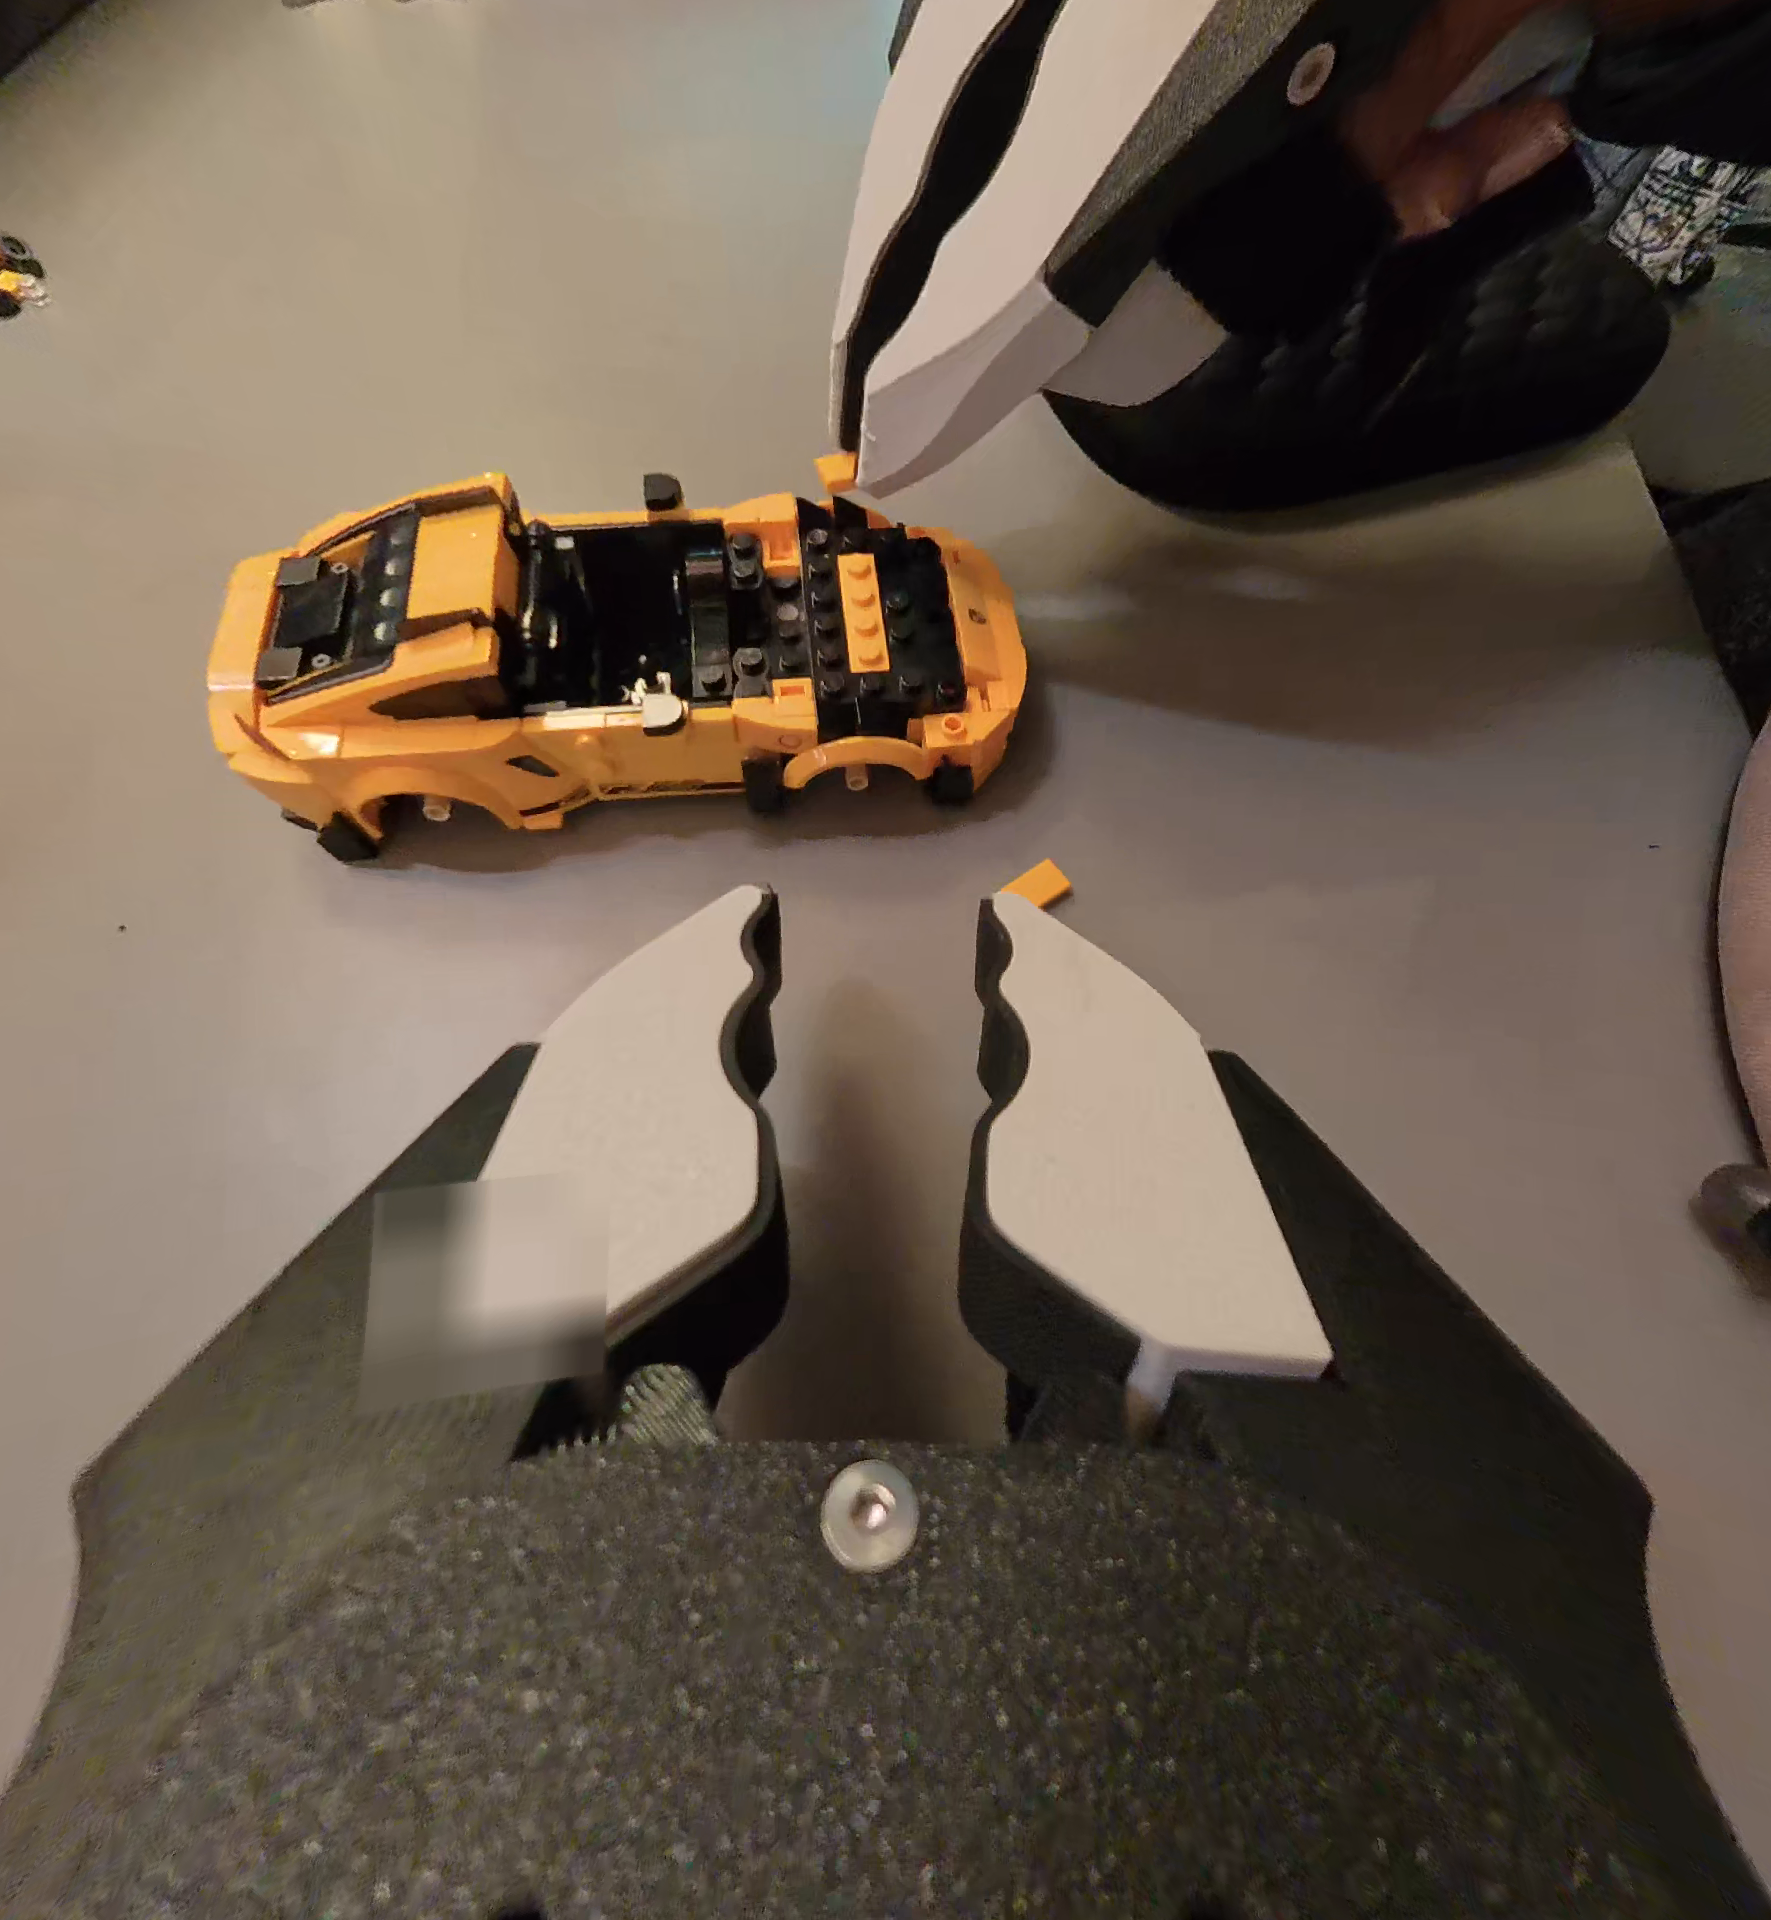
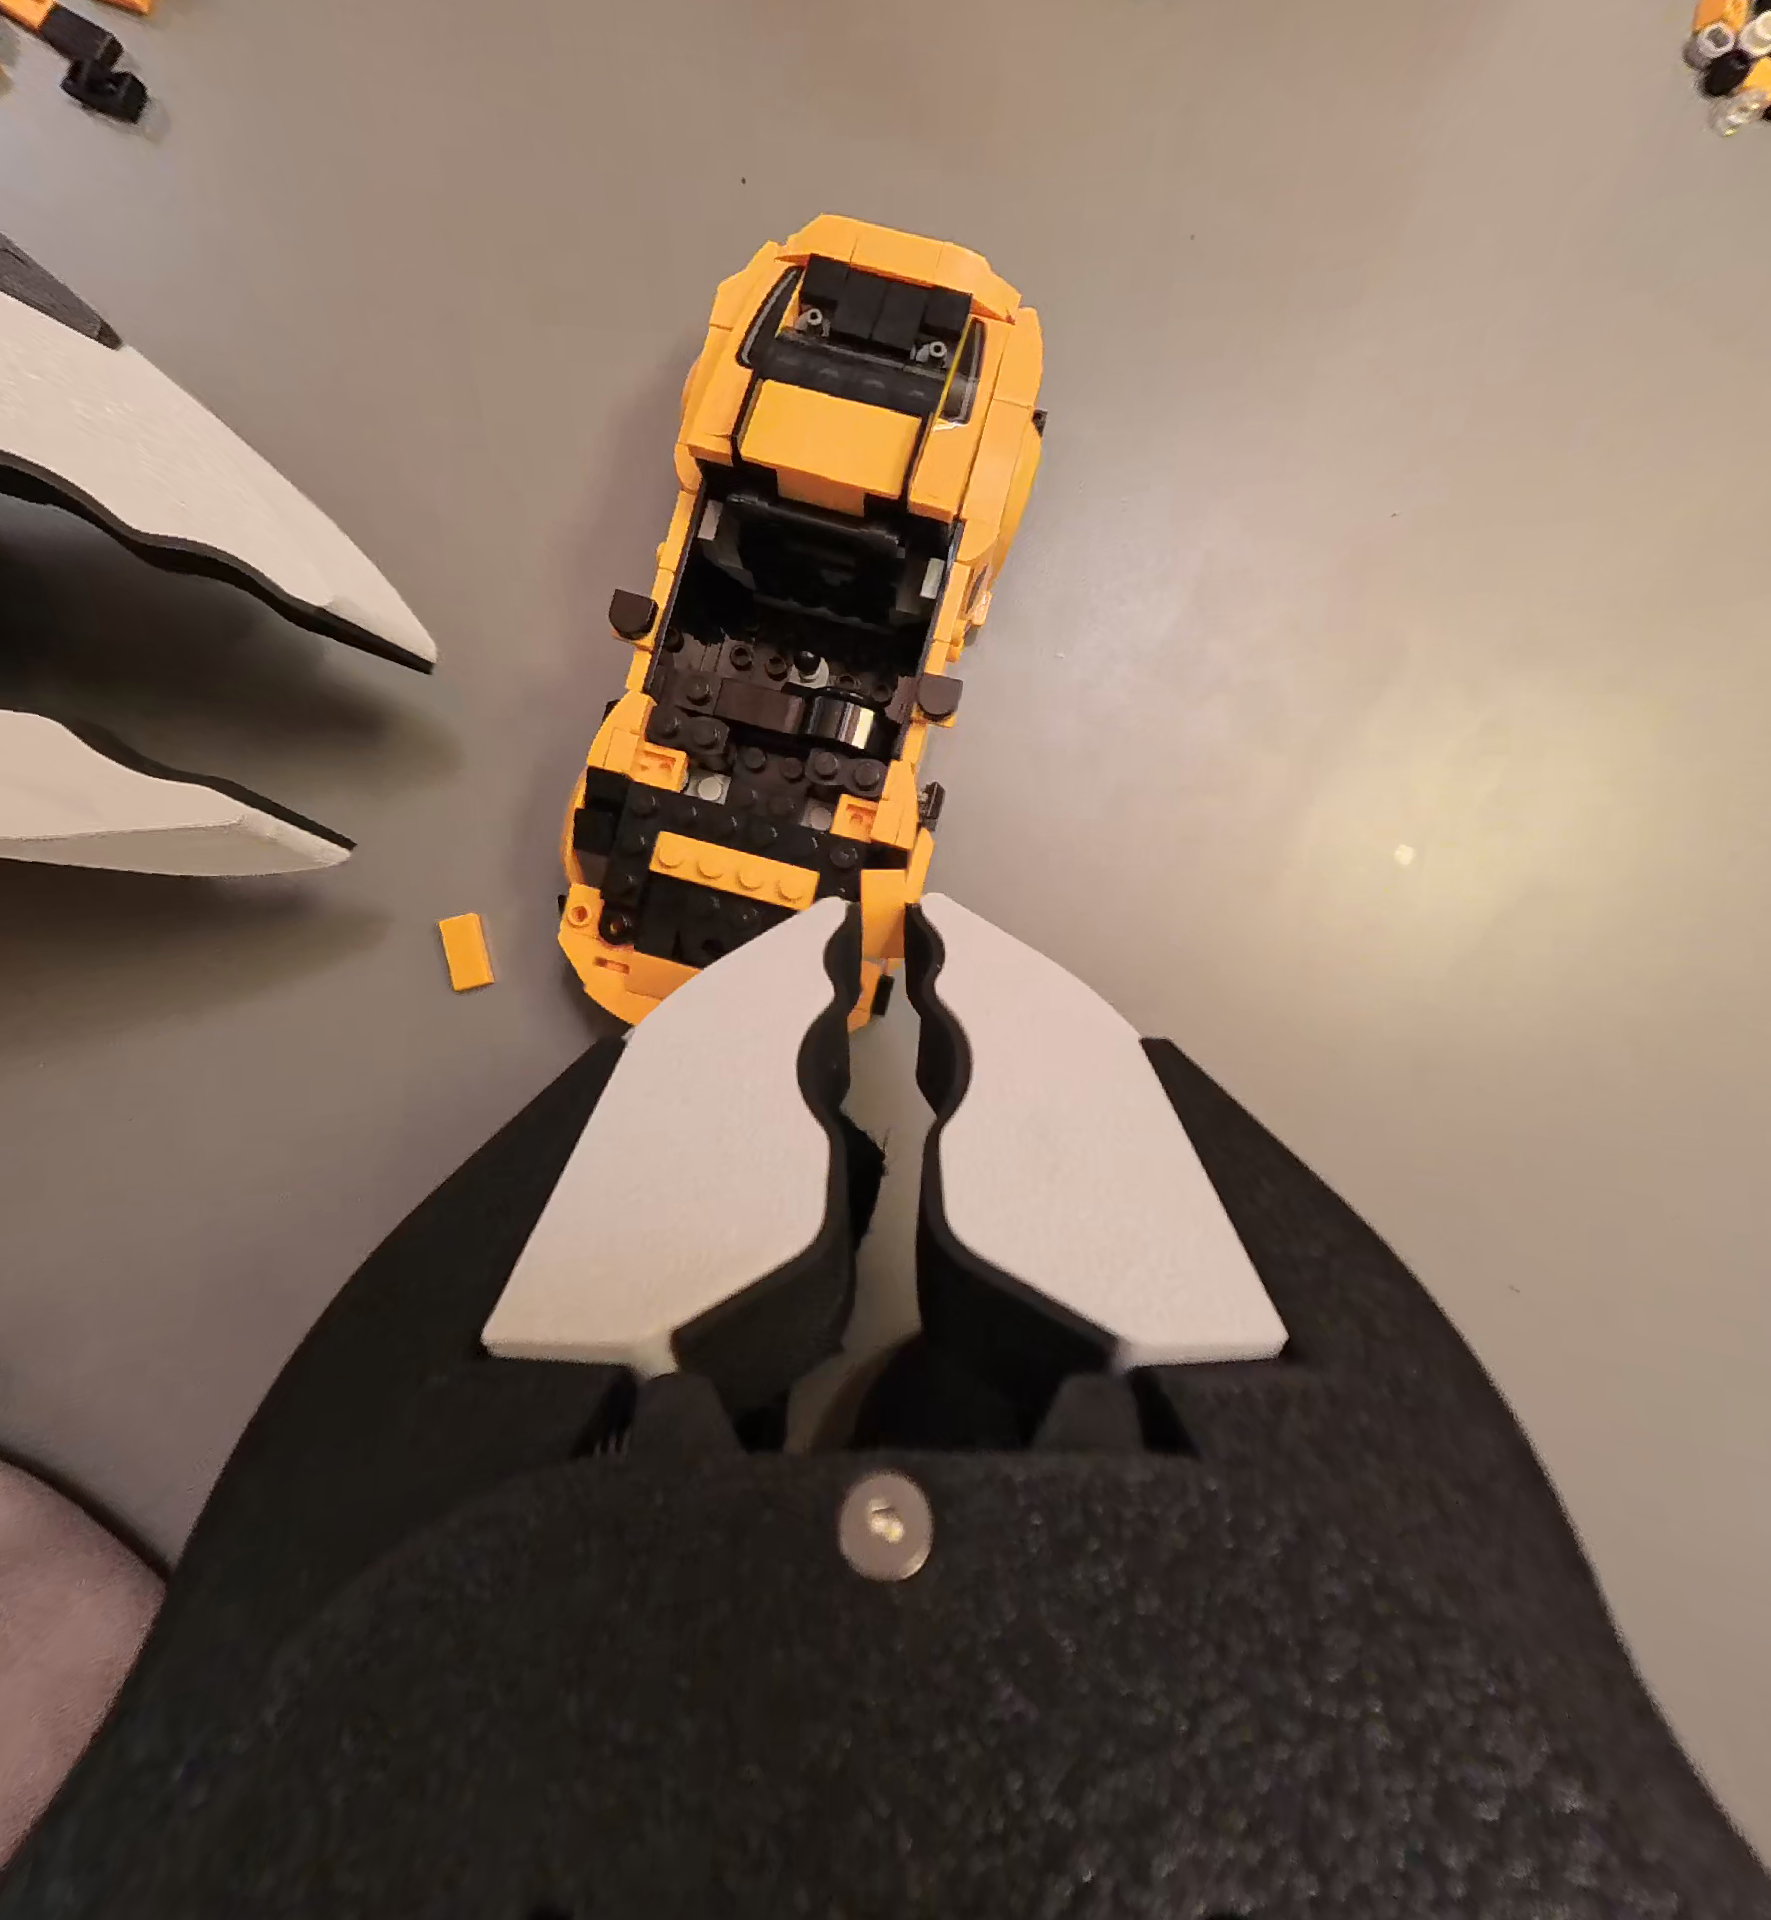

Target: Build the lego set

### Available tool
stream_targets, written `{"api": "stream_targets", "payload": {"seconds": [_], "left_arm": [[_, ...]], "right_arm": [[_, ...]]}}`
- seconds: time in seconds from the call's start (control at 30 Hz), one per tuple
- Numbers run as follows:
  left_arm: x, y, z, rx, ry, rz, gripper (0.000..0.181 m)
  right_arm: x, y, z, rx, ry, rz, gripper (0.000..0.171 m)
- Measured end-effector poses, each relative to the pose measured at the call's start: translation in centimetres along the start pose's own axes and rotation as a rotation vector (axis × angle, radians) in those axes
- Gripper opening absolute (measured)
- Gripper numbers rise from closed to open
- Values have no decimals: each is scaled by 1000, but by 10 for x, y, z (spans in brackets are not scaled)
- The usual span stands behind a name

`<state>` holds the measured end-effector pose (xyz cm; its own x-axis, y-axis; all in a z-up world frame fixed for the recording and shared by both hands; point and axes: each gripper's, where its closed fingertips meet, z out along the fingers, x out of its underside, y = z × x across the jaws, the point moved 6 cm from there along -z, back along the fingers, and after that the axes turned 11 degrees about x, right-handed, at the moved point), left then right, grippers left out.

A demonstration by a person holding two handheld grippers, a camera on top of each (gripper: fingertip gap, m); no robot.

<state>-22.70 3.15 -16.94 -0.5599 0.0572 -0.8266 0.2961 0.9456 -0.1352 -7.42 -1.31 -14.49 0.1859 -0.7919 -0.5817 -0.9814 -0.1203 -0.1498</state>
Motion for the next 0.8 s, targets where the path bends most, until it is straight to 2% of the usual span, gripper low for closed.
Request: {"api": "stream_targets", "payload": {"seconds": [0.5,0.63,0.8], "left_arm": [[10,-6,-6,27,9,1,35],[11,-7,-5,27,13,3,35],[11,-7,-5,28,15,4,35]], "right_arm": [[-3,11,7,20,32,21,7],[-3,12,7,20,30,29,15],[-4,11,6,41,19,32,13]]}}
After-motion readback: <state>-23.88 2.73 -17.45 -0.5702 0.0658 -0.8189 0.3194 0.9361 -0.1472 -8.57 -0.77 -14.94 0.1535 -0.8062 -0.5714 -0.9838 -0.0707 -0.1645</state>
